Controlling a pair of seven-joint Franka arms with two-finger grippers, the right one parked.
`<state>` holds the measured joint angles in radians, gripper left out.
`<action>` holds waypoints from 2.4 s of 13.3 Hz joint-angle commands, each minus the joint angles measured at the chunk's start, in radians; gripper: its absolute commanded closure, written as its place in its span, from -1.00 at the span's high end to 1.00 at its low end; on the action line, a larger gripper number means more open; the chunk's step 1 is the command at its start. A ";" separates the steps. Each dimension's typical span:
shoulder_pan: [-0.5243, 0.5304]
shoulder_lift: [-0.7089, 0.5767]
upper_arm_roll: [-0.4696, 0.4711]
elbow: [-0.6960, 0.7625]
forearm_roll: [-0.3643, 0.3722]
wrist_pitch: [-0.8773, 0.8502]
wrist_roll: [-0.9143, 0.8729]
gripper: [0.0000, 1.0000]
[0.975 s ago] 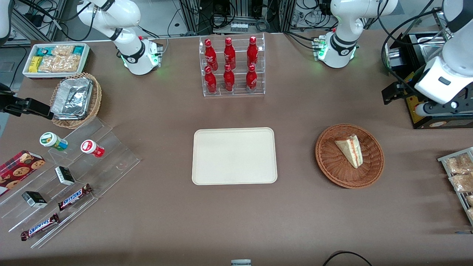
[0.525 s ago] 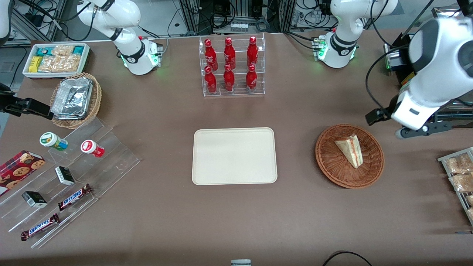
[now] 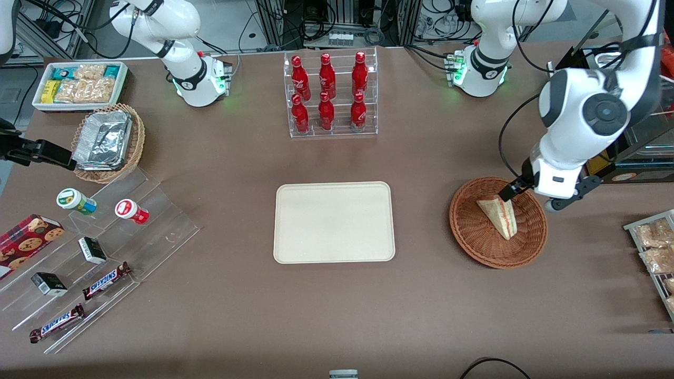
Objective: Place sandwich from basket to tray
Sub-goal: 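Lower the left gripper around the sandwich and close on it, then lift the sandwich out of the basket with the left gripper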
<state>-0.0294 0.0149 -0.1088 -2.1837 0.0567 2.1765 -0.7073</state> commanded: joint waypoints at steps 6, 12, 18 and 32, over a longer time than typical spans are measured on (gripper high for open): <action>-0.007 0.065 0.008 -0.037 0.009 0.038 0.135 1.00; 0.003 0.177 0.032 -0.034 0.008 0.169 0.085 1.00; 0.002 0.247 0.032 -0.036 0.008 0.227 0.031 0.87; -0.099 0.191 0.021 0.081 0.071 -0.036 -0.008 -1.00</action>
<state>-0.0794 0.2350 -0.0877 -2.1255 0.1016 2.1962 -0.6945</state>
